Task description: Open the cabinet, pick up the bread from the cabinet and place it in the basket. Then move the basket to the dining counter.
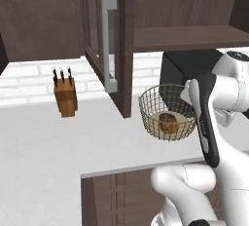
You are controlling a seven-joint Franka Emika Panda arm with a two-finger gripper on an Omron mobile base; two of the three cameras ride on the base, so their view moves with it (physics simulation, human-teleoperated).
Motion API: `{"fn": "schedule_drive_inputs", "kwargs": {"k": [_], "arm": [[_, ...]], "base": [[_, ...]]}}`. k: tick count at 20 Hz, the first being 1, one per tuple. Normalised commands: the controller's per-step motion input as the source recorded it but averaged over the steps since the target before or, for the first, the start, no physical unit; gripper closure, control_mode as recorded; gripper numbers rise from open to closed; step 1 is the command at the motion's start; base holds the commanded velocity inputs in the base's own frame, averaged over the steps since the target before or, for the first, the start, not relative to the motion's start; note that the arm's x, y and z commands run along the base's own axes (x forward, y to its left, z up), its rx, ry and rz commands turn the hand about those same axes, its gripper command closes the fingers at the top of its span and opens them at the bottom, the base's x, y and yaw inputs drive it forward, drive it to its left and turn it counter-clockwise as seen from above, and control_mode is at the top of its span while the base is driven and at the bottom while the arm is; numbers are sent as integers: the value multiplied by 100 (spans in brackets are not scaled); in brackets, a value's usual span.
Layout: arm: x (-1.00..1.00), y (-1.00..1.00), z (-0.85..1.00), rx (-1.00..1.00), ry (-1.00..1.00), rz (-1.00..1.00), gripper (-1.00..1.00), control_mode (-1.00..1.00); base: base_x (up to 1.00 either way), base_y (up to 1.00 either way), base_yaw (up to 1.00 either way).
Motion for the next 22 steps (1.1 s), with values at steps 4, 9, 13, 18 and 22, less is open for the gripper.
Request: {"fn": "schedule_drive_inputs", "kwargs": {"k": [4, 9, 13, 18, 22], "arm": [[-15, 0, 2, 12, 0, 0, 100, -100], [0, -4, 0, 0, 1, -1, 100, -100], [0, 0, 0, 0, 0, 0, 100, -100], [0, 0, 0, 0, 0, 0, 100, -100], [-9, -7, 0, 0, 0, -1, 100, 100]], "base": [[0, 0, 0], [0, 0, 0], [0, 0, 0], [0, 0, 0], [-6, -29, 0]]}}
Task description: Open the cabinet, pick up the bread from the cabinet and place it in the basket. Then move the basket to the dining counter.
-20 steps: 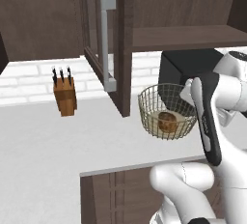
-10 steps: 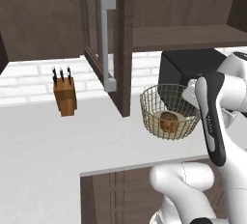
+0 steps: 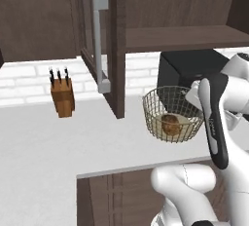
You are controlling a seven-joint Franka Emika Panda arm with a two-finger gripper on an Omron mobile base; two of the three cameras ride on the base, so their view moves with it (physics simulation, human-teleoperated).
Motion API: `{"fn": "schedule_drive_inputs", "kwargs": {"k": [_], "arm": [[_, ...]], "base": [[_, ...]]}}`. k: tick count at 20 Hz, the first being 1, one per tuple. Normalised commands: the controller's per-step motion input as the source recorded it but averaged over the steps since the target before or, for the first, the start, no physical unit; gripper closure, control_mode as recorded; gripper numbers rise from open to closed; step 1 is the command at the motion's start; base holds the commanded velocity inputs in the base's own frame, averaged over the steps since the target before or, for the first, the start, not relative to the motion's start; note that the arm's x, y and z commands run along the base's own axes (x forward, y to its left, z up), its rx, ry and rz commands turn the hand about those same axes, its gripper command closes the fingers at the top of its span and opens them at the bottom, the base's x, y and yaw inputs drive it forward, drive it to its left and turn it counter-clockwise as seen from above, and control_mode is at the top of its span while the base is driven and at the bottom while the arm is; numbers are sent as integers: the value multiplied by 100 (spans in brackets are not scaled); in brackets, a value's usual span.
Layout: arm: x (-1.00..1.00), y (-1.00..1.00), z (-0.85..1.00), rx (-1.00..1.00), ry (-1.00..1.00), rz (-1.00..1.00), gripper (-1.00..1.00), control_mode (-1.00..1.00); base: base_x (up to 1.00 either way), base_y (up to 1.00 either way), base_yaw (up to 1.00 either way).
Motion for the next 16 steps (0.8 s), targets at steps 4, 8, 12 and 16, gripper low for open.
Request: {"fn": "schedule_drive_inputs", "kwargs": {"k": [4, 8, 12, 16], "arm": [[0, 0, 0, 0, 0, 0, 100, 100], [0, 0, 0, 0, 0, 0, 100, 100], [0, 0, 0, 0, 0, 0, 100, 100], [0, 0, 0, 0, 0, 0, 100, 100]], "base": [[-23, -64, 0], [-34, -47, 0], [-54, -6, -1], [-72, 0, -5]]}}
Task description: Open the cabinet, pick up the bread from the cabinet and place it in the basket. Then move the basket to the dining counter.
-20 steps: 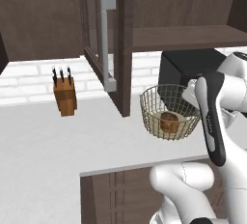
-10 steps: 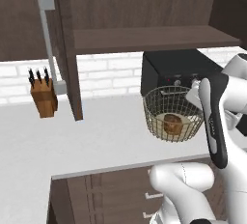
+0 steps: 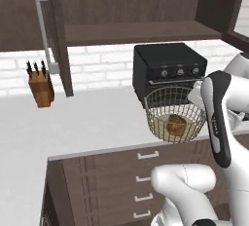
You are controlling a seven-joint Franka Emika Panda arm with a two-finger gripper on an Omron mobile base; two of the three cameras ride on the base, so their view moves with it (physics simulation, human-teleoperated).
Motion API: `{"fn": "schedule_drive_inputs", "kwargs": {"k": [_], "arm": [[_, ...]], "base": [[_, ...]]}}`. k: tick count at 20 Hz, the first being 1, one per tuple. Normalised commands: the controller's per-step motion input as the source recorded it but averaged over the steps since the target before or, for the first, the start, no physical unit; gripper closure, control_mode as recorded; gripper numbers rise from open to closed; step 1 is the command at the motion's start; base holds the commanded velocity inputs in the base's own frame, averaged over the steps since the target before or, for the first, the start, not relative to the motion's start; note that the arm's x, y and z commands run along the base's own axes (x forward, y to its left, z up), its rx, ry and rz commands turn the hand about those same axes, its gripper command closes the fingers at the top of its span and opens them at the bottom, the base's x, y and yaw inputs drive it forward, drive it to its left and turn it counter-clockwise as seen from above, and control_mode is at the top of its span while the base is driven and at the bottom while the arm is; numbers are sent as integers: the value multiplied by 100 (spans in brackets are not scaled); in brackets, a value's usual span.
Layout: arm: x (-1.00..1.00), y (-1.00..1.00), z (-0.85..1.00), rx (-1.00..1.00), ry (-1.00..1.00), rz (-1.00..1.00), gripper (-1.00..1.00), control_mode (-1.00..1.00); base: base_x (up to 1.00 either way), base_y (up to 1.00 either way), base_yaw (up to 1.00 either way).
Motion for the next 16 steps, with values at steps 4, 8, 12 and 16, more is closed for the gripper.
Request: {"fn": "schedule_drive_inputs", "kwargs": {"k": [4, 8, 12, 16], "arm": [[0, 0, 0, 0, 0, 0, 100, 100], [0, 0, 0, 0, 0, 0, 100, 100], [0, 0, 0, 0, 0, 0, 100, 100], [0, 0, 0, 0, 0, 0, 100, 100]], "base": [[-77, -8, -11], [-84, -45, -43], [-48, -50, -66], [-7, -52, -77]]}}
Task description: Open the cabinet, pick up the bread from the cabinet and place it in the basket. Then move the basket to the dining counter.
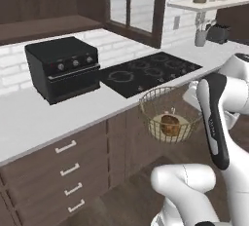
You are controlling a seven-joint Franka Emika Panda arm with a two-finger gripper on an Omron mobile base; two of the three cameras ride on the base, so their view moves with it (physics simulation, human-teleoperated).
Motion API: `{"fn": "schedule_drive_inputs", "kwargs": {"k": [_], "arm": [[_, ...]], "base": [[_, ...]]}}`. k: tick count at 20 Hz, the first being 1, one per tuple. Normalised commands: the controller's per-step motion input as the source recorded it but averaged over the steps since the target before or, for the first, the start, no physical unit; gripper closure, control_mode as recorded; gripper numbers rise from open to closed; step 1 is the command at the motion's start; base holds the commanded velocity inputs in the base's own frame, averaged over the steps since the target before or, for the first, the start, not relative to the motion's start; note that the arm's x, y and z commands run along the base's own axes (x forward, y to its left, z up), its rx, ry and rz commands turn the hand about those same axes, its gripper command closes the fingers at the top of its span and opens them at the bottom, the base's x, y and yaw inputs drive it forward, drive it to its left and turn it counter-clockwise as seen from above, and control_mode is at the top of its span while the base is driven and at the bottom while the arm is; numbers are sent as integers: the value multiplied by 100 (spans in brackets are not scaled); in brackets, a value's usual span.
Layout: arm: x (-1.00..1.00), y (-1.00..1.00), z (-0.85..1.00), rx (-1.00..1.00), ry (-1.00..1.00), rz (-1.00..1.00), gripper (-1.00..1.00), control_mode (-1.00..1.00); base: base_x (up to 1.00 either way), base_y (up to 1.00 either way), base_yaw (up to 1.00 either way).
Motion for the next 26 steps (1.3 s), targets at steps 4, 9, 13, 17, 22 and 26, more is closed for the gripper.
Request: {"fn": "schedule_drive_inputs", "kwargs": {"k": [4, 9, 13, 17, 22, 26], "arm": [[0, 0, 0, 0, 0, 0, 100, 100], [0, 0, 0, 0, 0, 0, 100, 100], [0, 0, 0, 0, 0, 0, 100, 100], [0, 0, 0, 0, 0, 0, 100, 100], [0, 0, 0, 0, 0, 0, 100, 100], [0, 0, 0, 0, 0, 0, 100, 100]], "base": [[0, -65, -82], [0, -67, -83], [0, -68, -82], [0, -67, -82], [1, -62, -81], [26, -32, -59]]}}
